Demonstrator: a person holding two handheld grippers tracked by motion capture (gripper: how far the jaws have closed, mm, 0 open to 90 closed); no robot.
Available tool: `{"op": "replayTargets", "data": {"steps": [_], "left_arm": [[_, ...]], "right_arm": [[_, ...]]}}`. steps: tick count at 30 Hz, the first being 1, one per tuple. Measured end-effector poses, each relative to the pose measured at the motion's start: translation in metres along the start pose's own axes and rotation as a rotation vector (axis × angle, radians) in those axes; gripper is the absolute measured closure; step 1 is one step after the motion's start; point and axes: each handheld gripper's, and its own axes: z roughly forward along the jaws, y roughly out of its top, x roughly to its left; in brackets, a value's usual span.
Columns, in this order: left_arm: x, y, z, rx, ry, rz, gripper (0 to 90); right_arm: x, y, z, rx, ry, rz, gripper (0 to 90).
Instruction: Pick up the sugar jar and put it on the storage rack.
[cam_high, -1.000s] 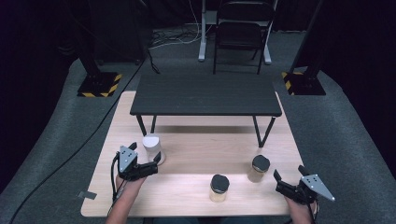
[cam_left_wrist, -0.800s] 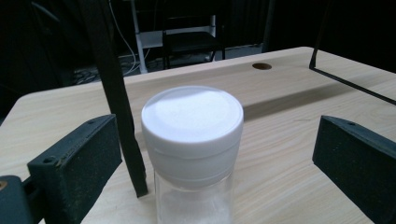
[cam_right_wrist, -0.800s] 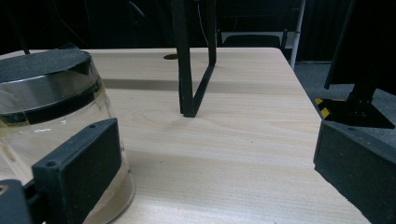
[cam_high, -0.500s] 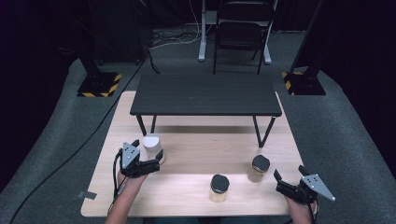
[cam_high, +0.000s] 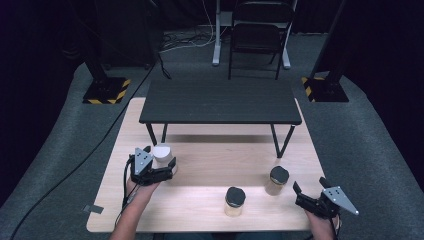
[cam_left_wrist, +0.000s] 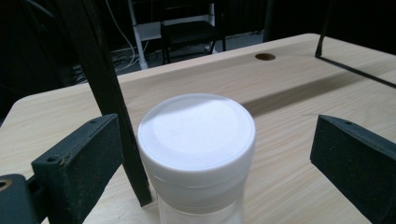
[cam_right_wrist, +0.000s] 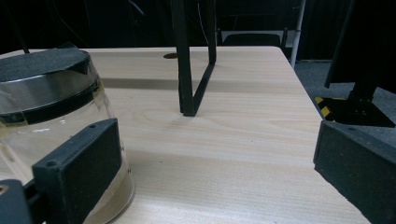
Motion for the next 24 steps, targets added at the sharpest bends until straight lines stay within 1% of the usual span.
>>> {"op": "replayTargets", "data": {"steps": [3, 5, 7, 9, 12, 15, 18, 19, 21, 22, 24], "left_arm": [[0.003, -0.001, 0.004, 0.015, -0.002, -0.034, 2.6], [0.005, -0.002, 0.005, 0.019, 0.000, -0.045, 3.1], [0.006, -0.002, 0.006, 0.022, -0.003, -0.048, 3.3], [0.007, -0.002, 0.007, 0.026, 0.005, -0.053, 3.6], [0.008, -0.003, 0.009, 0.038, 0.008, -0.054, 6.5], [0.007, -0.003, 0.011, 0.043, 0.009, -0.038, 11.9], [0.006, -0.004, 0.013, 0.052, 0.017, -0.034, 14.4], [0.006, -0.004, 0.013, 0.055, 0.020, -0.031, 17.1], [0.006, -0.004, 0.015, 0.057, 0.029, -0.041, 18.5], [0.006, -0.004, 0.015, 0.053, 0.037, -0.037, 20.0], [0.007, -0.003, 0.016, 0.054, 0.035, -0.038, 25.2]], "right_arm": [[0.000, 0.000, 0.000, 0.000, 0.001, 0.001, 0.2], [0.000, 0.000, 0.000, -0.001, 0.001, 0.002, 0.2], [-0.001, 0.000, 0.000, 0.003, 0.001, 0.004, 0.3], [-0.001, 0.000, 0.000, 0.004, 0.001, 0.004, 0.4], [0.000, 0.000, 0.000, 0.004, 0.000, 0.002, 0.3], [0.000, 0.000, 0.000, 0.003, -0.001, 0.003, 0.3], [0.000, 0.000, 0.000, 0.003, -0.001, 0.003, 0.3], [-0.001, 0.000, 0.000, 0.004, -0.001, 0.003, 0.4], [-0.001, 0.000, 0.000, 0.003, -0.001, 0.003, 0.4], [0.000, 0.000, 0.000, 0.003, -0.001, 0.003, 0.4], [-0.001, 0.000, 0.000, 0.005, -0.002, 0.004, 0.6]]}}
